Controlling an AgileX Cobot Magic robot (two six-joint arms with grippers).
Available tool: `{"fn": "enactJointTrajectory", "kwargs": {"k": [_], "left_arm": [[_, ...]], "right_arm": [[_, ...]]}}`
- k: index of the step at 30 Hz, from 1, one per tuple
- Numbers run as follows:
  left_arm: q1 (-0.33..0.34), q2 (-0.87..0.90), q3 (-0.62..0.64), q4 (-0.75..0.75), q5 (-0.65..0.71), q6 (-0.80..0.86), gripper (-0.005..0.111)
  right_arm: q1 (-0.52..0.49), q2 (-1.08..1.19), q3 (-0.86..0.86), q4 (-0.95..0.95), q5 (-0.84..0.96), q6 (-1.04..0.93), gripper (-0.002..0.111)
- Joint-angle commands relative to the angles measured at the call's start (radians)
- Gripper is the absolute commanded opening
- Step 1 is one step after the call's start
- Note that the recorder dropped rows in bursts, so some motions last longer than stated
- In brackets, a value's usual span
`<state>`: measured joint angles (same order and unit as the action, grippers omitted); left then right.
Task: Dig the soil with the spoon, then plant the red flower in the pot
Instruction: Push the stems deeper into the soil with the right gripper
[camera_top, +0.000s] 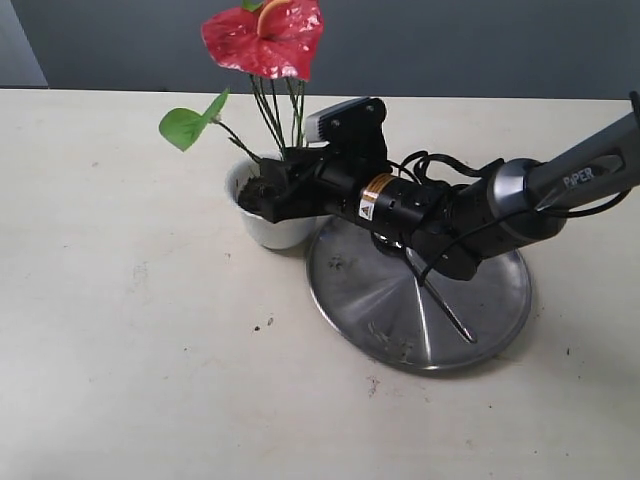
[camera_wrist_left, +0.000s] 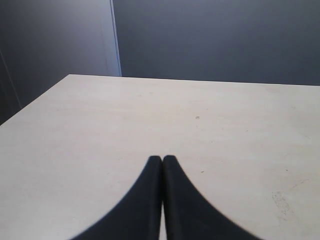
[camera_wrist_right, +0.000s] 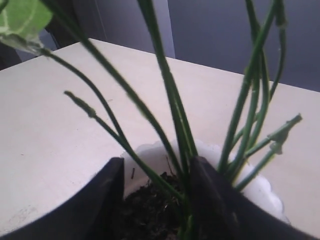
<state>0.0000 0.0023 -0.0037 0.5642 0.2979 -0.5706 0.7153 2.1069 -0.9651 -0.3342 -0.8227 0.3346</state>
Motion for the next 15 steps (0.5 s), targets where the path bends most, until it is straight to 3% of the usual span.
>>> {"fn": "enactJointTrajectory", "kwargs": {"k": [1,10,15], "left_arm": [[0.000,-0.002,0.004,0.002,-0.005,-0.002,0.000],[0.000,-0.002,0.004,0.002,-0.005,-0.002,0.000],[0.000,-0.002,0.004,0.002,-0.005,-0.002,0.000]], "right_arm": [[-0.005,0.014,0.013,-0.035,0.092,0.020,0.049],[-0.005,-0.003,0.013,-0.060,0.092,0.025,0.048],[-0.005,-0.060,0.013,-0.060,0.231,0.008,0.049]]}}
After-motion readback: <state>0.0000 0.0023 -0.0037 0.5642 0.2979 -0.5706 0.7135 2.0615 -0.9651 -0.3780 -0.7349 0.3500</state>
